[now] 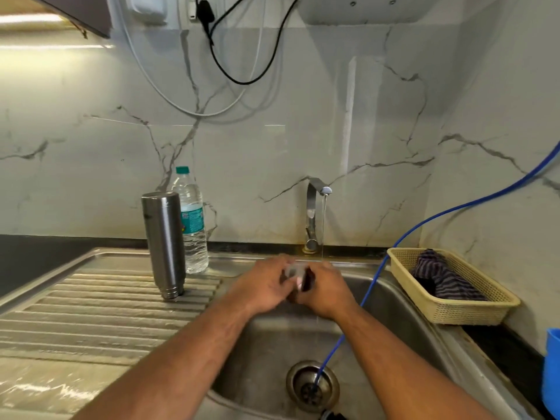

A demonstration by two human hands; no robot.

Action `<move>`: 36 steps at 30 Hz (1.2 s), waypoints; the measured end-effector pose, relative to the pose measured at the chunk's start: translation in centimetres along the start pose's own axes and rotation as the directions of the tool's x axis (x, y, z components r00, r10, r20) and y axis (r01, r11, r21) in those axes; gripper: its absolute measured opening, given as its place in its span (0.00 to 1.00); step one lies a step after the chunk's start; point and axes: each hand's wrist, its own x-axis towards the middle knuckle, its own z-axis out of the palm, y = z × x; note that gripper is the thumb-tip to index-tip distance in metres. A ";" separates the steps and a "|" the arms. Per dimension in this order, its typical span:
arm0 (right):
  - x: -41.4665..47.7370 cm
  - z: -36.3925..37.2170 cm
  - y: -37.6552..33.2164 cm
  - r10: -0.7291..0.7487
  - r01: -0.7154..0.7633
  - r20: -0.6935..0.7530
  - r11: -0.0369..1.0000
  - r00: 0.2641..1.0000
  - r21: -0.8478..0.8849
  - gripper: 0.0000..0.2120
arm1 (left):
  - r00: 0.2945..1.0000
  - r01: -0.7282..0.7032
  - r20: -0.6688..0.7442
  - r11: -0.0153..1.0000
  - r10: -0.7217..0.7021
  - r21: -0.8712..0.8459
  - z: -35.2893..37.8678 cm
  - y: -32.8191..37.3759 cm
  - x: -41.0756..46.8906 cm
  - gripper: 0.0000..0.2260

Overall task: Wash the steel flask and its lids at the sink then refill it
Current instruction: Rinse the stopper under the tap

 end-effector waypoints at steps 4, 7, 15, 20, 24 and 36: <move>-1.7 1.1 -0.6 0.106 -0.066 0.258 0.985 0.960 -0.161 0.23 | 0.992 0.042 0.105 0.979 -0.064 0.199 -3.4 -5.1 -3.9 0.21; -2.3 0.6 -4.1 -0.028 0.021 0.074 0.995 0.997 0.096 0.24 | 0.998 0.053 0.037 0.987 -0.059 0.149 -6.3 -8.9 -6.3 0.14; -0.5 5.7 -14.8 -0.080 0.061 0.096 0.981 0.992 0.184 0.36 | 0.953 0.268 -0.144 0.963 -0.266 -0.004 -9.5 -14.5 -8.5 0.10; 0.7 9.0 -17.9 -0.082 0.079 0.086 0.996 0.993 0.034 0.33 | 0.920 0.379 -0.125 0.924 -0.370 0.057 -9.8 -15.1 -8.3 0.14; 1.2 10.9 -18.5 -0.041 0.043 0.096 0.999 0.995 -0.018 0.29 | 0.895 0.435 -0.124 0.900 -0.429 0.022 -9.7 -15.3 -8.4 0.15; 0.4 12.2 -18.4 -0.020 0.021 0.088 1.000 0.996 -0.013 0.40 | 0.833 0.498 -0.277 0.867 -0.480 -0.004 -11.0 -14.7 -8.6 0.04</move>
